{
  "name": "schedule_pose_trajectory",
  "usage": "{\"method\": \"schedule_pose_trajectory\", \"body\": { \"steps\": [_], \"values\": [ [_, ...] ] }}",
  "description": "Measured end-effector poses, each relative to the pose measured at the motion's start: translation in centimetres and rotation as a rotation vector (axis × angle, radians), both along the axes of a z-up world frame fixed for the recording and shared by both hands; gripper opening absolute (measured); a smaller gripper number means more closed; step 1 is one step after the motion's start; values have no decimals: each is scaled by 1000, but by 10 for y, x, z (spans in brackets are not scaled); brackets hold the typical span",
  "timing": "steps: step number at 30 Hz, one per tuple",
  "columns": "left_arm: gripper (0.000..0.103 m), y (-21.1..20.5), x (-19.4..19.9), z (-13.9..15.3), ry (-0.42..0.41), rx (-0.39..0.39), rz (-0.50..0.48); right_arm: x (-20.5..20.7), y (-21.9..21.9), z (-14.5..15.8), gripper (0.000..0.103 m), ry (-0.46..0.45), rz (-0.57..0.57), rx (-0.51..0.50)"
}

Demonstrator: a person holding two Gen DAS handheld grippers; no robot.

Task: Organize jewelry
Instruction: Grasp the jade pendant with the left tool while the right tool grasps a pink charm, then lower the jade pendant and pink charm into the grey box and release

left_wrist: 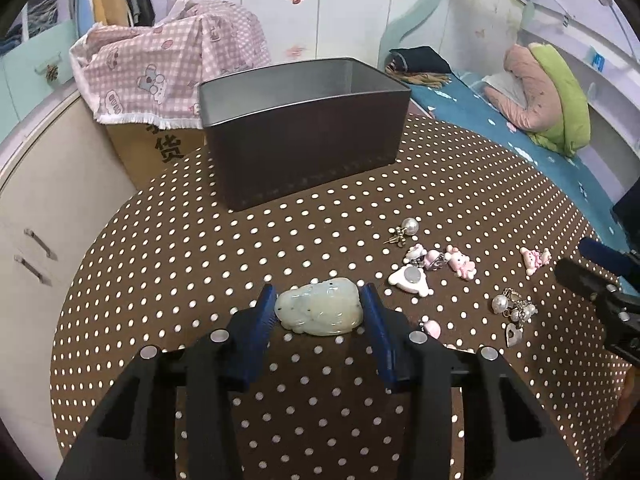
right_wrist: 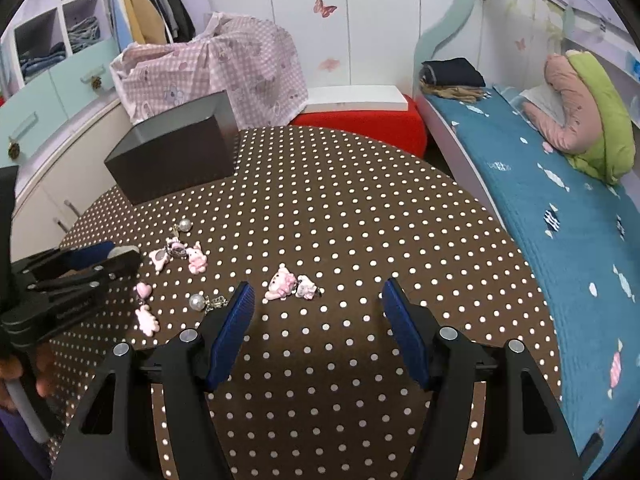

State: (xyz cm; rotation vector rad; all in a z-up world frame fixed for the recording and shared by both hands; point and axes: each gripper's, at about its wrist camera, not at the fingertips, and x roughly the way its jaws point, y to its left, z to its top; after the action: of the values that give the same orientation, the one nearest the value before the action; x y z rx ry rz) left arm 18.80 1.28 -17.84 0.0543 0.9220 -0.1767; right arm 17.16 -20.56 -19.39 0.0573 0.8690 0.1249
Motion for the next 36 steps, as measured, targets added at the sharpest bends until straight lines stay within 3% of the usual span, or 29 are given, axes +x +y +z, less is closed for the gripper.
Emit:
{"method": "schedule_pose_trajectory", "body": {
  "steps": [9, 12, 13, 16, 20, 22, 30, 36],
  "values": [
    [42, 18, -8, 10, -19, -32, 27, 12, 14, -9, 64, 19, 24, -23],
    [42, 17, -10, 13, -23, -33, 21, 16, 16, -13, 48, 30, 31, -29],
    [42, 16, -10, 14, -26, -37, 17, 16, 17, -13, 33, 25, 34, -28],
    [42, 16, -11, 15, -26, -48, 13, 17, 20, -13, 26, 24, 53, -34],
    [42, 16, -13, 18, -30, -59, 4, 16, 20, -13, 26, 23, 61, -31],
    [42, 16, -14, 20, -32, -68, 0, 14, 19, -11, 9, 16, 67, -25],
    [42, 17, -16, 33, -51, -91, -19, 12, 18, -1, 9, 10, 85, -4],
    [42, 18, -16, 53, -77, -136, -48, 12, 14, 32, 9, -50, 99, 22]
  ]
}}
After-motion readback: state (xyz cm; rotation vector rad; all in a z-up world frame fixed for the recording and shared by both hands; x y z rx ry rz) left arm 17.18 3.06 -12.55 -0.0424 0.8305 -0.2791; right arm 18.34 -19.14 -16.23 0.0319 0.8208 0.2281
